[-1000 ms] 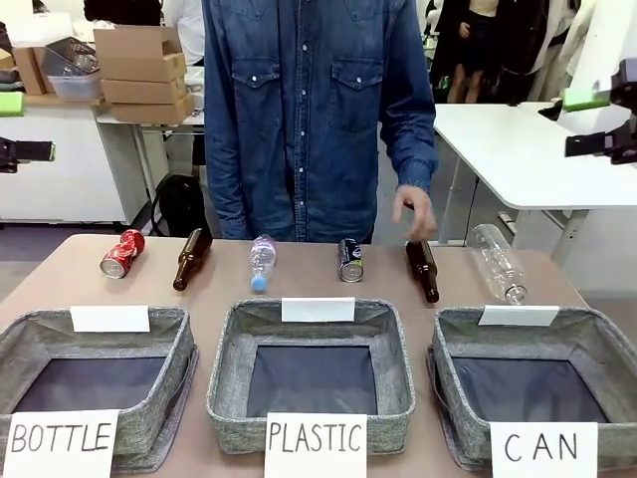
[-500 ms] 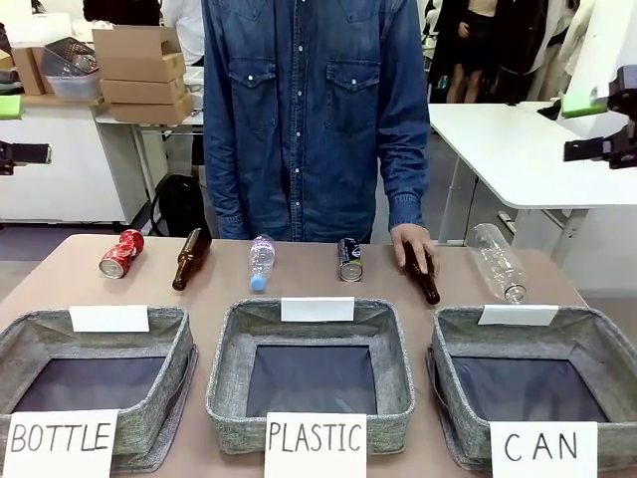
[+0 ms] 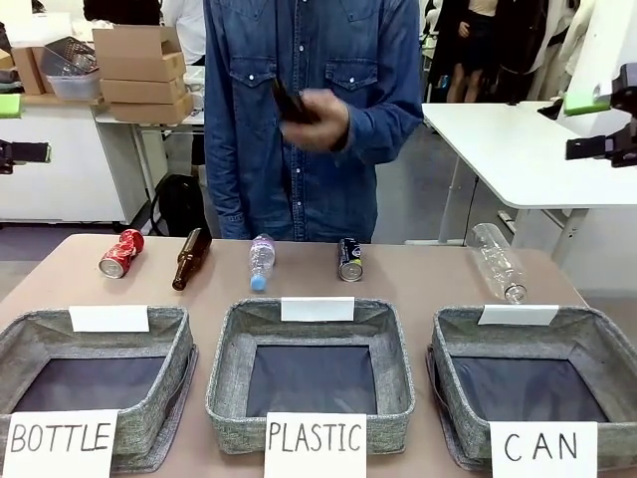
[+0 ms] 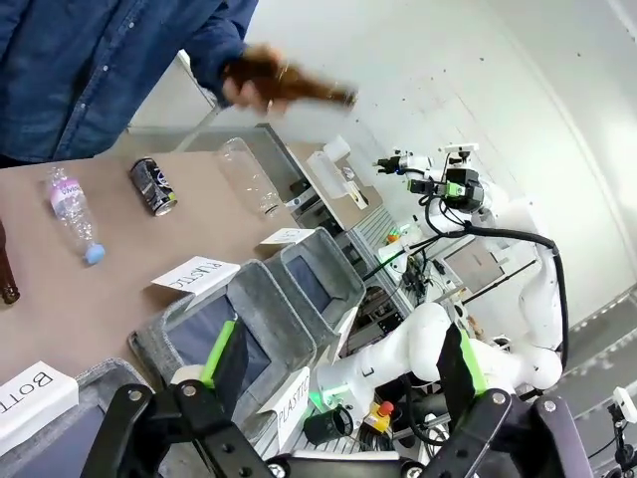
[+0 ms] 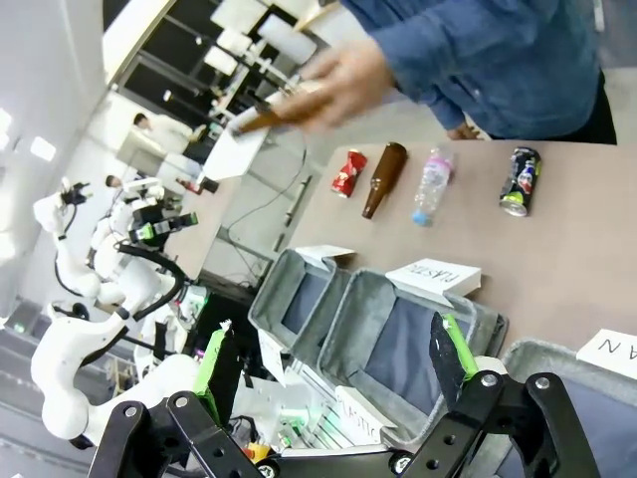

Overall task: Sort the can waste into the basket.
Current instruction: Pick up the can waste from the table and place it in the right Fabric basket.

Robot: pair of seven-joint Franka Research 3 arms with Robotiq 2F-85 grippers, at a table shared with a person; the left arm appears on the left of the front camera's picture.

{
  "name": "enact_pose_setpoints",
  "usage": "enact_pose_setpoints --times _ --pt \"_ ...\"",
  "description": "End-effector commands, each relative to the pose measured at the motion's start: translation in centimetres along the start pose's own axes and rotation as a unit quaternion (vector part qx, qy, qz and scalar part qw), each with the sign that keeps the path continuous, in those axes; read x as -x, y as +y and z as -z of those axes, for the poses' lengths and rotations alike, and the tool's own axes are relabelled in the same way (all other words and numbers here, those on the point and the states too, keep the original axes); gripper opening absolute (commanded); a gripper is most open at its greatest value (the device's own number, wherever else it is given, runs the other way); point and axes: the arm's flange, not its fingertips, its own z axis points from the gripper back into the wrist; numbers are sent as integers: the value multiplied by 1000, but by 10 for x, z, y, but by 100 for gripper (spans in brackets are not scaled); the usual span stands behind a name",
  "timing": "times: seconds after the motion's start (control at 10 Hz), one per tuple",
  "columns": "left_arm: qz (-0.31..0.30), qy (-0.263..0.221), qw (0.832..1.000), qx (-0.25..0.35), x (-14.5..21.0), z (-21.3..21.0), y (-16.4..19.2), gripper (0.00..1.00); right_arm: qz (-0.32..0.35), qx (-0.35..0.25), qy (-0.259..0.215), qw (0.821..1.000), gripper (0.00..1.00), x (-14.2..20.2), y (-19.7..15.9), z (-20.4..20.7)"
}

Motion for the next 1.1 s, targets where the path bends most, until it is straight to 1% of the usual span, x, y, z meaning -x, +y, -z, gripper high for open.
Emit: enact_pose_setpoints --times 0.0,0.1,0.2,0.3,0.4,0.5,0.6,0.7,0.8,0.9,1.0 --pt "-21 64 994 -85 -16 -6 16 100 -13 -9 -4 1000 100 -4 -1 3" --pt "-45 107 984 -138 -25 -7 35 100 -13 -9 -4 1000 100 -4 -1 3" --pt "-66 151 974 -157 -31 -6 49 100 -13 -9 -4 1000 100 -4 -1 3" --pt "-58 159 968 -187 -40 -3 61 100 -13 -9 -4 1000 100 -4 -1 3" --pt "-80 132 970 -188 -50 4 71 100 -13 -9 -4 1000 100 -4 -1 3" --pt "-44 125 977 -170 -23 -5 56 100 -13 -9 -4 1000 100 -4 -1 3" --pt "-44 125 977 -170 -23 -5 56 100 -13 -9 -4 1000 100 -4 -1 3" --pt "-58 138 971 -189 -37 2 76 100 -13 -9 -4 1000 100 -4 -1 3" --pt "-67 152 954 -250 -55 2 99 100 -13 -9 -4 1000 100 -4 -1 3" --pt "-108 190 945 -245 -68 -6 126 100 -13 -9 -4 1000 100 -4 -1 3" --pt "-113 196 946 -231 -67 -16 123 100 -13 -9 -4 1000 100 -4 -1 3"
